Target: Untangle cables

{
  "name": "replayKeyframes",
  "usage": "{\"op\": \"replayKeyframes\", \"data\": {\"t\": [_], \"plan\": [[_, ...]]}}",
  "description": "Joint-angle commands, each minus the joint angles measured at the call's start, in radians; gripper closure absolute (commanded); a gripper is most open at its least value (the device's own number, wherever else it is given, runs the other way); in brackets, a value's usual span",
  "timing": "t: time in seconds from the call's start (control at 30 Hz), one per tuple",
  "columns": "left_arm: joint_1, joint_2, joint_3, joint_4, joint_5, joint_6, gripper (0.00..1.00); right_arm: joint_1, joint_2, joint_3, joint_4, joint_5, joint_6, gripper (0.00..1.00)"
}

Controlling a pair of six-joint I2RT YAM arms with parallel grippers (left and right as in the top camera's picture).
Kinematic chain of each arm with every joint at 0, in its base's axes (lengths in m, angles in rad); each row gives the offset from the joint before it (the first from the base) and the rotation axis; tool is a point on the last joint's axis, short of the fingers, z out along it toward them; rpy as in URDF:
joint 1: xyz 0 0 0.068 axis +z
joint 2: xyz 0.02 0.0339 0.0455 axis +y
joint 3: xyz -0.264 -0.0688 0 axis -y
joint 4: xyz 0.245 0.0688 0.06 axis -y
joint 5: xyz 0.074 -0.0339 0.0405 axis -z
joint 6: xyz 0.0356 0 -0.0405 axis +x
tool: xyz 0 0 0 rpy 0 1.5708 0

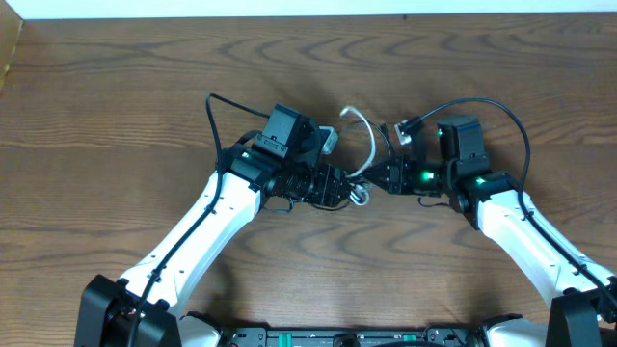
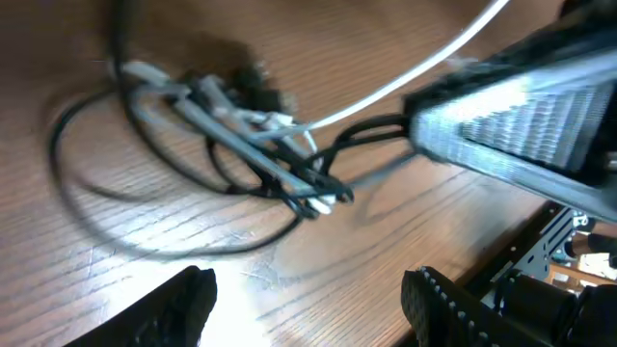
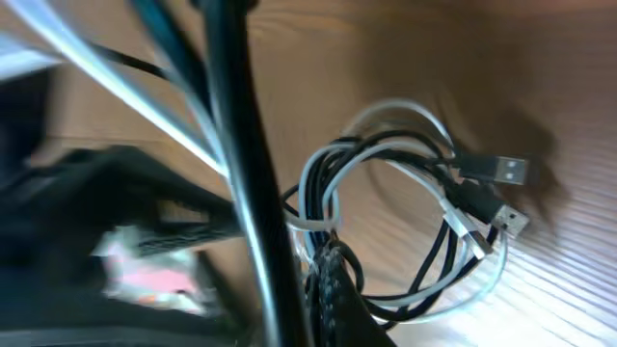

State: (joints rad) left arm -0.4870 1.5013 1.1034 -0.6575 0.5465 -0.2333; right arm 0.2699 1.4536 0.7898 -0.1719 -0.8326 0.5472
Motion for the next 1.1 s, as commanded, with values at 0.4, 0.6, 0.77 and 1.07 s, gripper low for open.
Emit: {"op": "replayKeyframes", "data": {"t": [0.4,0.6,0.77,1.07], "plan": [[-0.003,-0.005,-0.003,0.064,-0.016,-0.061,0.49,0.006,0.000,0.012,0.098,-0.282,0.211,0.99],[-0.040,-0.005,-0.005,0.060,-0.018,-0.061,0.50,0.006,0.000,0.012,0.151,-0.282,0.266,0.99],[-0.071,-0.005,-0.005,0.059,-0.093,-0.061,0.73,0.006,0.000,0.012,0.161,-0.289,0.267,0.99],[-0.072,-0.008,-0.005,0.015,-0.126,-0.056,0.93,0.006,0.000,0.012,-0.084,0.032,0.116,0.99]]}}
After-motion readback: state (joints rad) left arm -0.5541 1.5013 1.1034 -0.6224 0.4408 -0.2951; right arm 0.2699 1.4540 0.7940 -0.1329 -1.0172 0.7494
